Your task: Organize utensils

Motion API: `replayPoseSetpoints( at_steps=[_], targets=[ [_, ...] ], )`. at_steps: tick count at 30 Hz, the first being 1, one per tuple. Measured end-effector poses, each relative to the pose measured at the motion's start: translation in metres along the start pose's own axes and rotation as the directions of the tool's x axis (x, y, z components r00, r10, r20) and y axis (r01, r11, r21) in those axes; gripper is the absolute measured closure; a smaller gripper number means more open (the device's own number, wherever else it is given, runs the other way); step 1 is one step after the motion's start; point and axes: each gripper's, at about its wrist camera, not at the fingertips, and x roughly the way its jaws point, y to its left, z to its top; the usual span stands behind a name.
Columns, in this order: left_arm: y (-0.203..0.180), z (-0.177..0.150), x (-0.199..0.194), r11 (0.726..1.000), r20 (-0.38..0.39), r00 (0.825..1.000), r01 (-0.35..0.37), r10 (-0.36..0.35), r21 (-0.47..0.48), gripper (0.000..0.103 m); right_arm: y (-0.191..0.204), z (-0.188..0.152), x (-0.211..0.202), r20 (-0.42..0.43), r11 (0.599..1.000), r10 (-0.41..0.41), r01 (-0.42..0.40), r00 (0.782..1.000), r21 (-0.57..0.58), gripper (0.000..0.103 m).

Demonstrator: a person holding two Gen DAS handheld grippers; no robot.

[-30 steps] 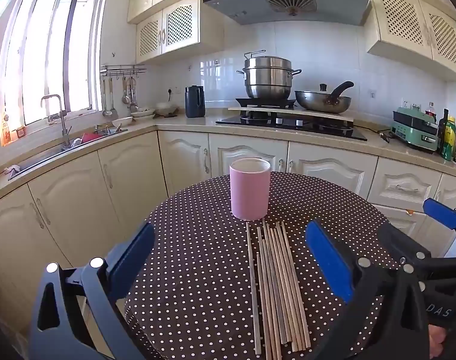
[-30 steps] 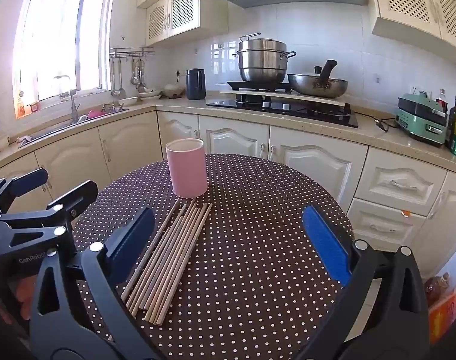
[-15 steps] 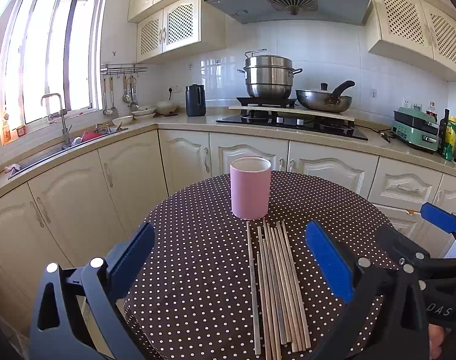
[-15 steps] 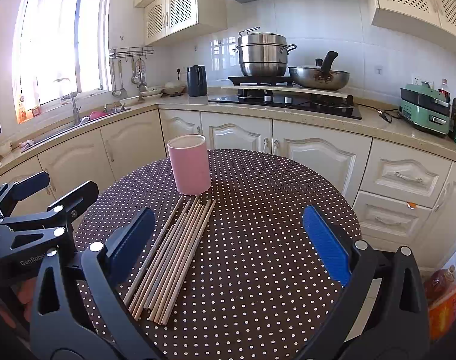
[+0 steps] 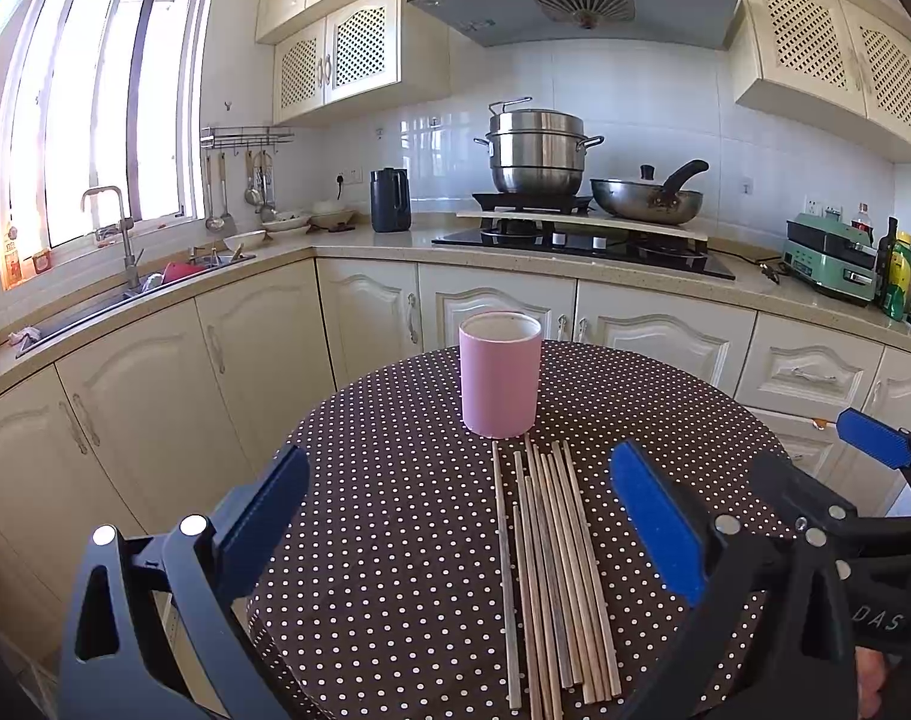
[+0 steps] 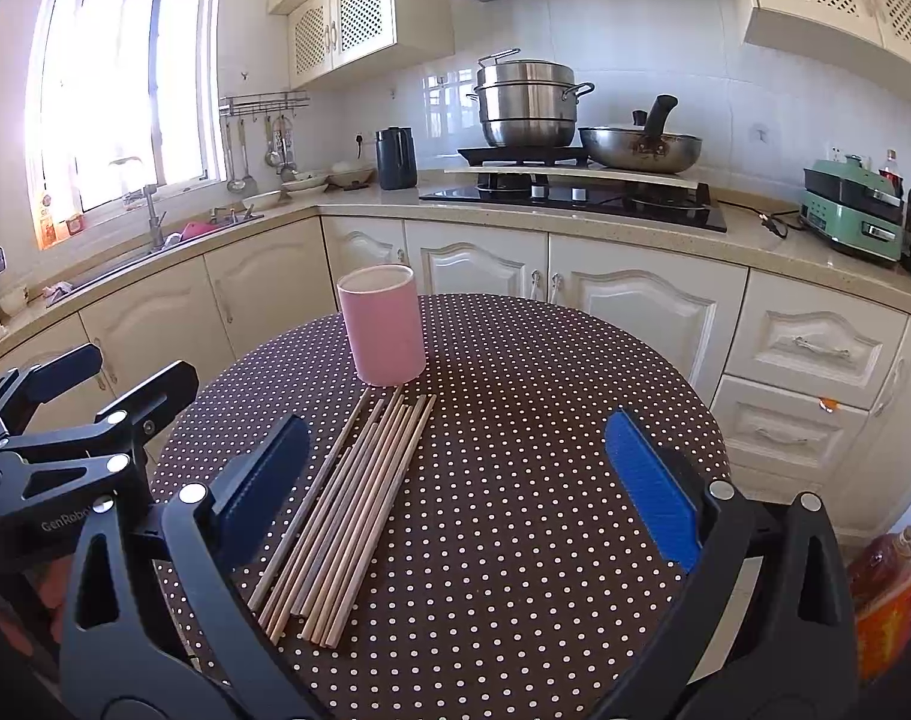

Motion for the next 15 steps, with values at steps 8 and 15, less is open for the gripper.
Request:
replayPoseSetpoints(
  at_steps=[8, 15],
  targets=[
    [-0.0021, -0.0014, 0.0005, 1.000, -0.002, 1.000, -0.002, 0.002, 0.001, 0.004, -0.0007, -0.0008, -0.0026, 0.009, 1.000, -0.011, 0.011, 1.000, -0.002, 0.006],
    [-0.0037, 0.0004, 0.0015, 1.000, -0.009, 1.000, -0.007, 0.007, 0.006, 0.004, -0.0032, -0.0003, 0.0000, 0.002, 1.000, -0.004, 0.004, 1.000, 0.006, 0.006]
  ],
)
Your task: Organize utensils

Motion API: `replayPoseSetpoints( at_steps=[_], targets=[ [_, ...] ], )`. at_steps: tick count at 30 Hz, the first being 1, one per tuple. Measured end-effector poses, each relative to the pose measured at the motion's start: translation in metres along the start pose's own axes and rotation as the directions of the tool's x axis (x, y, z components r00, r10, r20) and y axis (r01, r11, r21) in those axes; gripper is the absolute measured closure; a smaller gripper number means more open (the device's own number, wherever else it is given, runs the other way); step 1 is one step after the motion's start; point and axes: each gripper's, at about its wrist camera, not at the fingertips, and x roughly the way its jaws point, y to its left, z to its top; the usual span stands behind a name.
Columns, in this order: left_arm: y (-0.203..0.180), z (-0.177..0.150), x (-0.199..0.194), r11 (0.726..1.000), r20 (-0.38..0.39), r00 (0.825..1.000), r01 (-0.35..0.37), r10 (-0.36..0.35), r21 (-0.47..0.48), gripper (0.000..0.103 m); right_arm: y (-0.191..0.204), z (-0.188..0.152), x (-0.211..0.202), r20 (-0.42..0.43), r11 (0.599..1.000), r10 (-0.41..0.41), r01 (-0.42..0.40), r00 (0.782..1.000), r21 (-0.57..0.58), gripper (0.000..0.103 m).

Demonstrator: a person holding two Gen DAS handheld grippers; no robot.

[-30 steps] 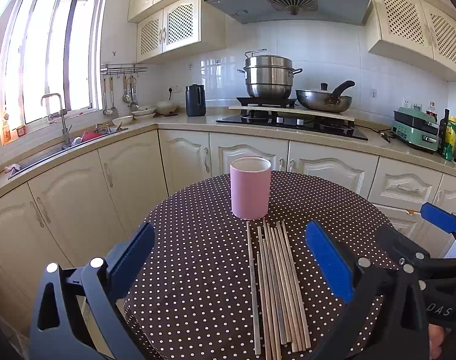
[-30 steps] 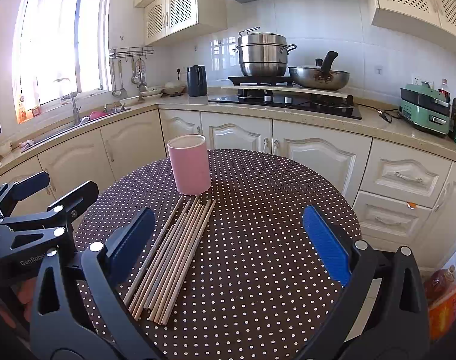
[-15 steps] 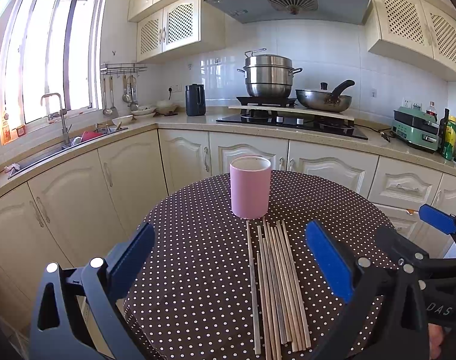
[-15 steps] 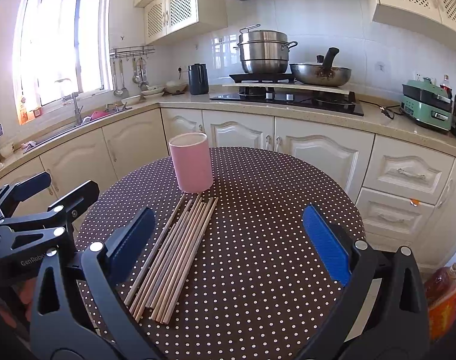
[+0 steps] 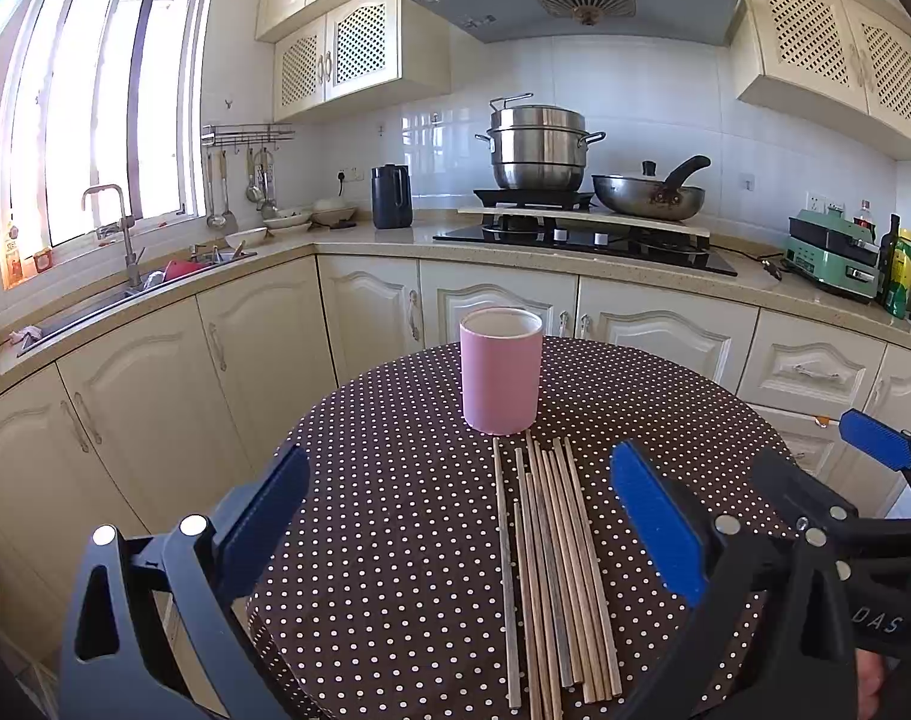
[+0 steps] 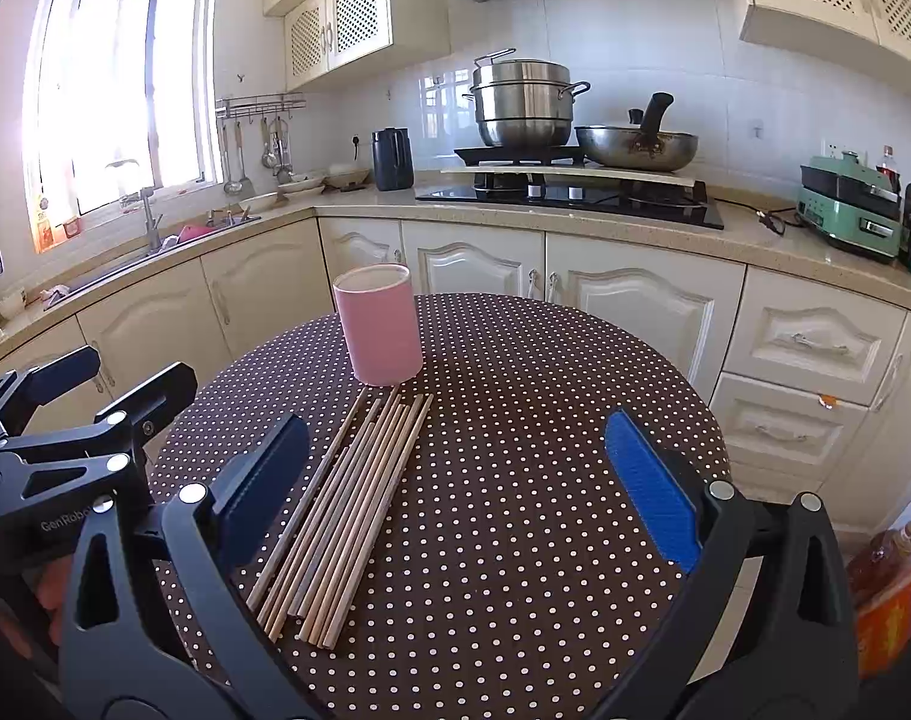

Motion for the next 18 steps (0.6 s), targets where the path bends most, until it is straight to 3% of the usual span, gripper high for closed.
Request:
replayPoseSetpoints(
  at_steps=[18],
  targets=[
    [0.0033, -0.0033, 0.0040, 1.000, -0.010, 1.000, 0.000, 0.000, -0.003, 0.004, 0.0006, -0.0027, 0.0049, -0.021, 1.000, 0.005, -0.005, 1.000, 0.007, 0.006]
  ],
)
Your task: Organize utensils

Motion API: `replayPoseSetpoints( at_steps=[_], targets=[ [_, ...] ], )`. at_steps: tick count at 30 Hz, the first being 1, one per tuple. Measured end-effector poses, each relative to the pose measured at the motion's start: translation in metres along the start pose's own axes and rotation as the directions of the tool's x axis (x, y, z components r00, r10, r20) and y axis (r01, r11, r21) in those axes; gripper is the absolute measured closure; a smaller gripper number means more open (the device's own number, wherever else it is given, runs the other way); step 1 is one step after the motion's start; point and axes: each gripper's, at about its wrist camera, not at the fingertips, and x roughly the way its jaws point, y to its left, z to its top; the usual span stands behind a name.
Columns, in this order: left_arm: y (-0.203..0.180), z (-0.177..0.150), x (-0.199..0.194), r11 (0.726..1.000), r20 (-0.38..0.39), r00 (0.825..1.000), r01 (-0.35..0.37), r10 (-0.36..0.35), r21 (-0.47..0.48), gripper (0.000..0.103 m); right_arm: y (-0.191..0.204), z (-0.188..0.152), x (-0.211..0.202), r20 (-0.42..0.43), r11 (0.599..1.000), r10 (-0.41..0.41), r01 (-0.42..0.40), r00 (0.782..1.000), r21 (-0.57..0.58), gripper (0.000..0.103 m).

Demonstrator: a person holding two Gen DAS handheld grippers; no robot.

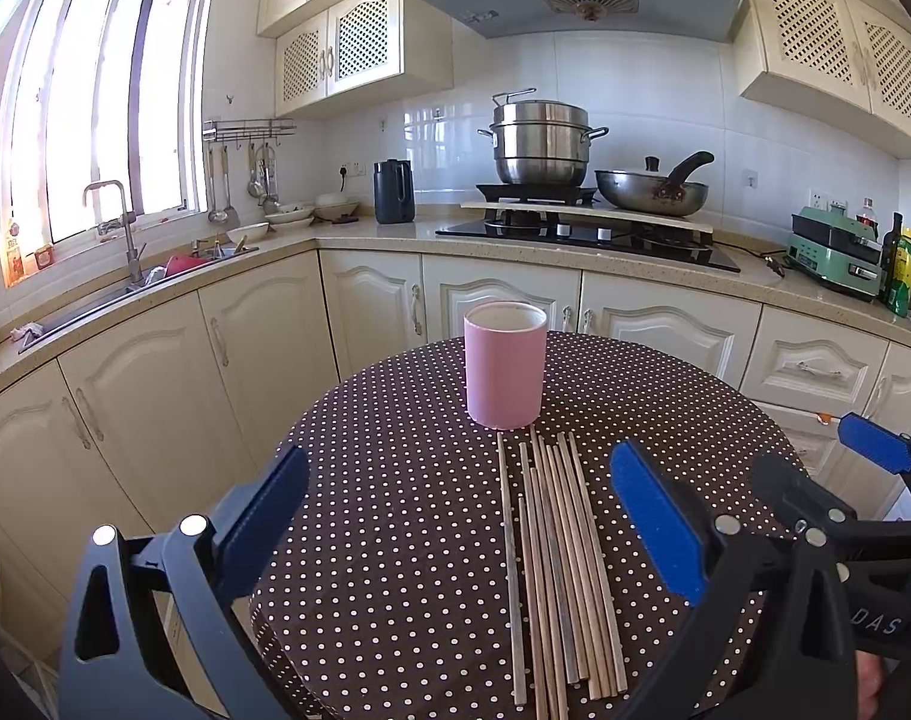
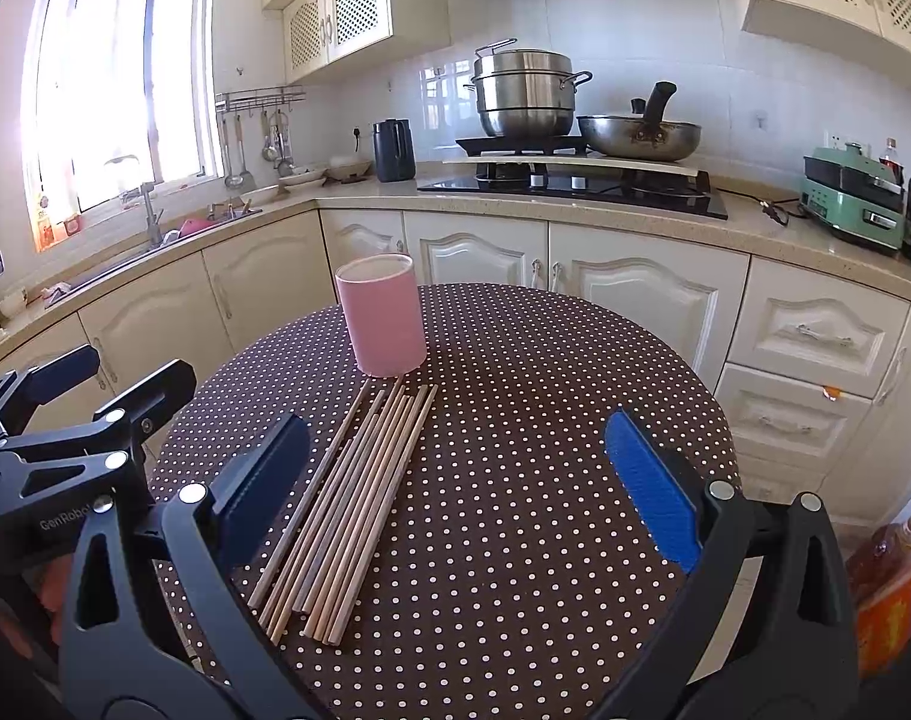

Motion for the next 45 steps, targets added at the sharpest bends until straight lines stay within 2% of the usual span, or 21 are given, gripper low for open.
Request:
replayPoseSetpoints(
  at_steps=[10, 25, 33, 37, 39, 45],
  targets=[
    [0.000, 0.001, 0.009, 1.000, -0.035, 0.999, 0.004, -0.004, 0.001, 0.004, -0.002, 0.000, 0.008, -0.035, 1.000, 0.009, -0.009, 0.999, 0.018, 0.006],
    [0.007, -0.010, 0.046, 1.000, -0.160, 0.987, -0.002, 0.003, 0.002, 0.004, -0.003, -0.010, 0.044, -0.171, 0.997, 0.021, -0.009, 0.985, 0.072, 0.006],
    [0.013, -0.020, 0.077, 1.000, -0.257, 0.966, -0.009, 0.009, 0.002, 0.004, -0.002, -0.021, 0.075, -0.270, 0.996, 0.010, 0.016, 0.963, 0.093, 0.006],
    [0.016, -0.026, 0.090, 1.000, -0.269, 0.963, -0.002, 0.003, 0.004, 0.004, -0.004, -0.025, 0.088, -0.315, 0.994, -0.025, 0.058, 0.949, 0.096, 0.006],
    [0.014, -0.032, 0.097, 1.000, -0.277, 0.961, -0.012, 0.019, 0.027, 0.004, -0.004, -0.030, 0.099, -0.352, 0.992, -0.056, 0.091, 0.934, 0.085, 0.006],
    [0.013, -0.040, 0.114, 0.999, -0.311, 0.950, 0.006, 0.008, 0.046, 0.004, -0.003, -0.038, 0.119, -0.396, 0.990, -0.062, 0.106, 0.916, 0.092, 0.006]
  ],
)
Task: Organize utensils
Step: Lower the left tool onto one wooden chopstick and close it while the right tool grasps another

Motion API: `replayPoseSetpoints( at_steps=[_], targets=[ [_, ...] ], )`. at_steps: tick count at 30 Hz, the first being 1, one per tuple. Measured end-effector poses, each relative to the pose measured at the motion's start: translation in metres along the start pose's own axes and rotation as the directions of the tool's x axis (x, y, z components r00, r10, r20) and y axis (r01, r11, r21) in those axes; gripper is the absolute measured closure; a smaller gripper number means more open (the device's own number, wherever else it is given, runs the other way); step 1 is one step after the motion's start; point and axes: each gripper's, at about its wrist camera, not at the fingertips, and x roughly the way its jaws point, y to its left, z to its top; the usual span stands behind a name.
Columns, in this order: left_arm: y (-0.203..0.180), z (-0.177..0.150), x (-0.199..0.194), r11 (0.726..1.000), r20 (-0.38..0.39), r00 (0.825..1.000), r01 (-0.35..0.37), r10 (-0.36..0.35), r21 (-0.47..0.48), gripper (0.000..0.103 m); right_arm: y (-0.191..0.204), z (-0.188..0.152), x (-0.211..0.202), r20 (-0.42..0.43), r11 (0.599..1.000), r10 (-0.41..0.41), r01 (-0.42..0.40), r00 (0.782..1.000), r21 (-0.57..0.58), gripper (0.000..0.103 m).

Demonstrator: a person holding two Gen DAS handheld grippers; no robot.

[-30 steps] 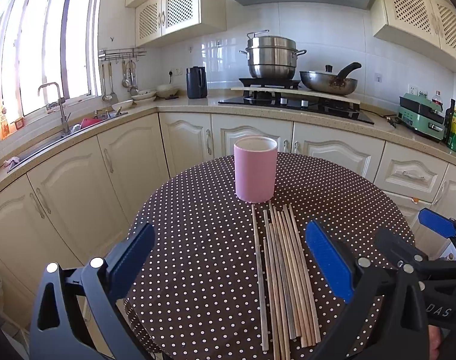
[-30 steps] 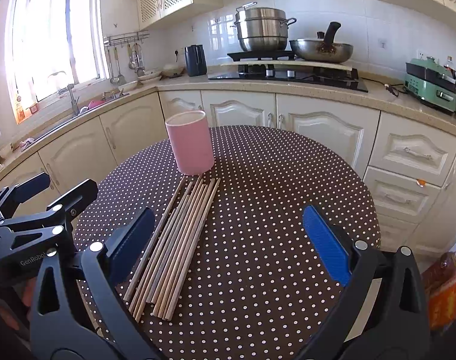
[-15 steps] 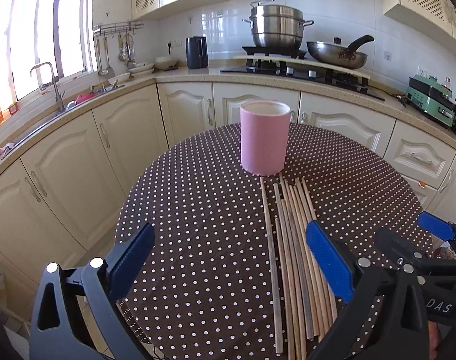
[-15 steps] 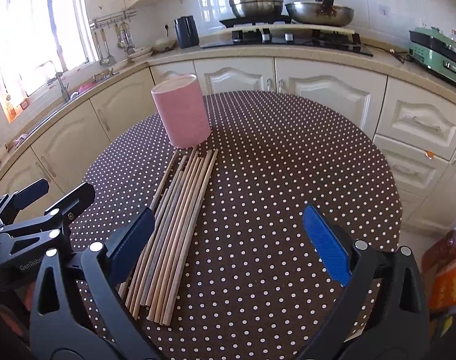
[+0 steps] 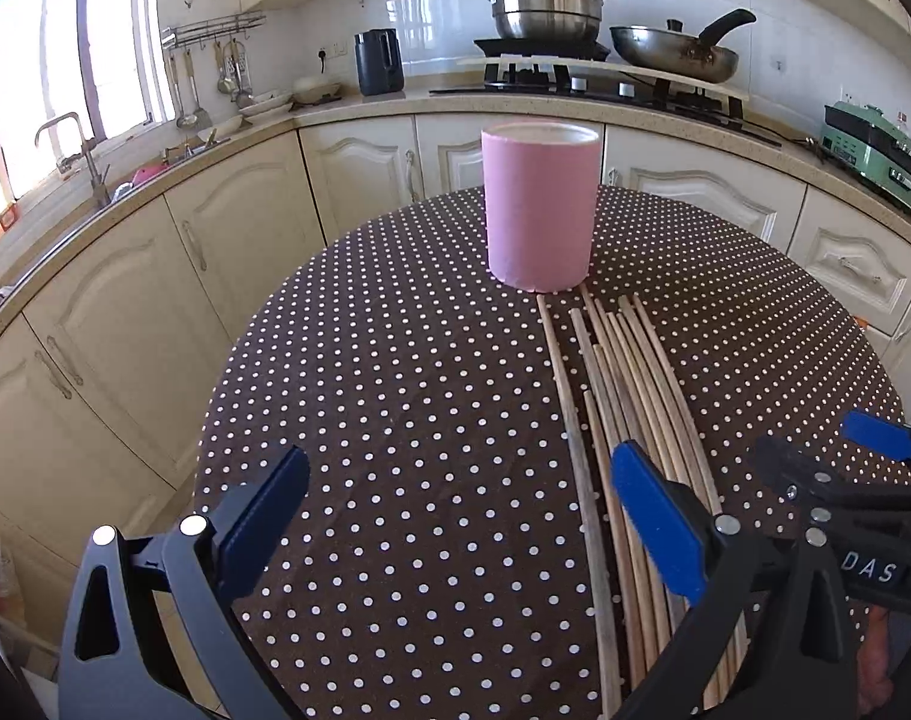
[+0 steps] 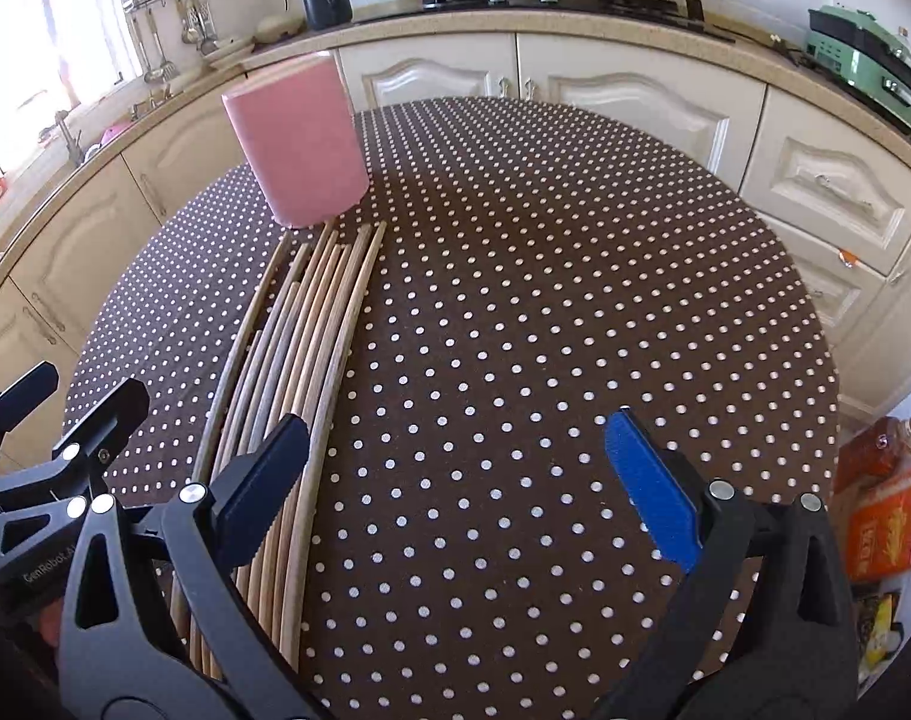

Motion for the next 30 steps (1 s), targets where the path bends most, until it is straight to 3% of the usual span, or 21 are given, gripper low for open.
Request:
replayPoseSetpoints(
  at_steps=[5, 13, 19, 25, 27, 29, 30],
  targets=[
    [0.004, 0.002, 0.014, 1.000, -0.029, 0.999, 0.028, -0.028, -0.013, 0.004, 0.005, 0.004, 0.013, -0.019, 1.000, -0.023, 0.023, 1.000, 0.001, 0.006],
    [0.017, 0.006, 0.029, 0.999, -0.055, 0.998, 0.014, -0.016, -0.034, 0.004, 0.017, 0.016, 0.034, -0.030, 0.998, -0.053, 0.051, 0.998, -0.048, 0.006],
    [0.018, 0.009, 0.037, 0.996, -0.081, 0.994, 0.064, -0.069, -0.069, 0.004, 0.025, 0.025, 0.042, -0.013, 0.991, -0.105, 0.103, 0.994, -0.086, 0.006],
    [0.009, 0.010, 0.047, 0.994, -0.103, 0.990, 0.085, -0.091, -0.062, 0.004, 0.025, 0.038, 0.057, -0.051, 0.991, -0.091, 0.086, 0.995, -0.101, 0.008],
    [0.004, 0.010, 0.051, 0.995, -0.115, 0.989, 0.087, -0.092, -0.053, 0.004, 0.026, 0.040, 0.058, -0.047, 0.991, -0.084, 0.078, 0.995, -0.111, 0.013],
    [0.002, 0.010, 0.053, 0.995, -0.117, 0.989, 0.083, -0.088, -0.048, 0.004, 0.033, 0.043, 0.057, -0.028, 0.987, -0.050, 0.046, 0.998, -0.151, 0.033],
    [0.001, 0.010, 0.055, 0.995, -0.121, 0.989, 0.083, -0.088, -0.047, 0.004, 0.036, 0.043, 0.055, -0.020, 0.985, -0.034, 0.030, 0.999, -0.171, 0.055]
  ],
)
